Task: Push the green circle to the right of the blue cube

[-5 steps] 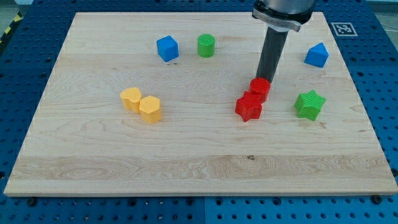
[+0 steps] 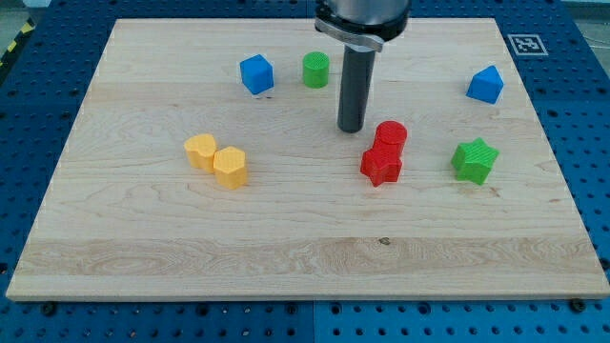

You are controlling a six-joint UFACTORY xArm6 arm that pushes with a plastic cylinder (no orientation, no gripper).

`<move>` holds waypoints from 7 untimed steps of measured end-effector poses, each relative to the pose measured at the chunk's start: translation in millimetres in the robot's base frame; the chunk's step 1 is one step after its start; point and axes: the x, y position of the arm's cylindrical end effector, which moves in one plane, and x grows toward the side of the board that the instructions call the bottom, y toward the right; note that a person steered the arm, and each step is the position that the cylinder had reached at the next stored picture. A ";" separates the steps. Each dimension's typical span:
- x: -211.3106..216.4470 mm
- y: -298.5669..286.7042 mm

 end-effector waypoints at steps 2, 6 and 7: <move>-24.7 -50.5; -107.9 -66.6; -149.3 -73.9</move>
